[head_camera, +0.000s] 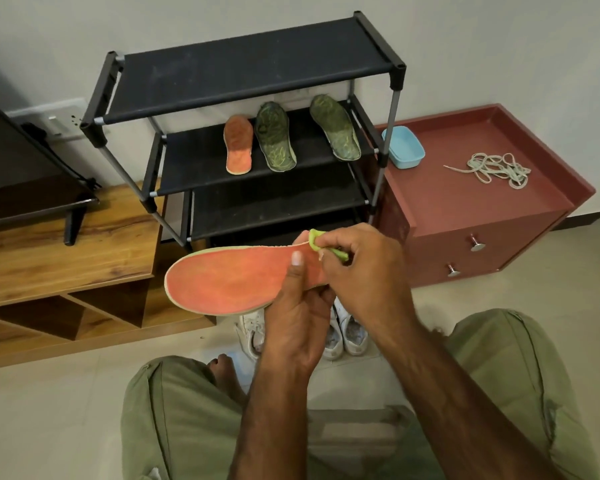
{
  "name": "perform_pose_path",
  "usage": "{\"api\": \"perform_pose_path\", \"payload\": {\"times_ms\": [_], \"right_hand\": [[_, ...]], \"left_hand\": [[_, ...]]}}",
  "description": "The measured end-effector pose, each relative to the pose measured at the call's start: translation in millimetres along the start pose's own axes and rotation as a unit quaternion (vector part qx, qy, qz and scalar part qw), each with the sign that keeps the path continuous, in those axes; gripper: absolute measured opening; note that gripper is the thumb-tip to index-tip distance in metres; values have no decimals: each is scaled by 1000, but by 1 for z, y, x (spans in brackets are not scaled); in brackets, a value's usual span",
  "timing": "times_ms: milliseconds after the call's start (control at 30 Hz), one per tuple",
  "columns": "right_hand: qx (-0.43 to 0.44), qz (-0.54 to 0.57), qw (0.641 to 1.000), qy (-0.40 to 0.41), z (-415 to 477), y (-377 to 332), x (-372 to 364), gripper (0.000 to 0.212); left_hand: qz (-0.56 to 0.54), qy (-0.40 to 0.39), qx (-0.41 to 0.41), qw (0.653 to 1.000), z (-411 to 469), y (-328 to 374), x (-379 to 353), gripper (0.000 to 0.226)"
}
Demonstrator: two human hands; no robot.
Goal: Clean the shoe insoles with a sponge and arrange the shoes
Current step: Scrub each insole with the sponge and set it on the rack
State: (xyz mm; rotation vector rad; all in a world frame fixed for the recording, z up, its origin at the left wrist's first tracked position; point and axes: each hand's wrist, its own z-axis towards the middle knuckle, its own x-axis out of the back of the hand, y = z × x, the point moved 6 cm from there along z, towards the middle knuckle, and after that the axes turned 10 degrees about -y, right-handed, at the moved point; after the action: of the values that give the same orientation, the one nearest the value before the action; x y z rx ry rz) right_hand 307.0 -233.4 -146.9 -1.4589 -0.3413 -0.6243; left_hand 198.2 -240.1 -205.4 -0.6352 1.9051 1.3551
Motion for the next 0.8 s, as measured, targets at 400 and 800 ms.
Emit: {"api": "perform_pose_path", "payload": {"times_ms": [400, 800], "right_hand": [[2, -12, 999, -50, 6, 1, -3, 16], [-31, -26, 999, 8, 17, 16, 12, 18]], "left_hand": [[-16, 15, -4, 1000, 1, -6, 4, 42], [-21, 9, -20, 1000, 1, 2, 3, 42]]}}
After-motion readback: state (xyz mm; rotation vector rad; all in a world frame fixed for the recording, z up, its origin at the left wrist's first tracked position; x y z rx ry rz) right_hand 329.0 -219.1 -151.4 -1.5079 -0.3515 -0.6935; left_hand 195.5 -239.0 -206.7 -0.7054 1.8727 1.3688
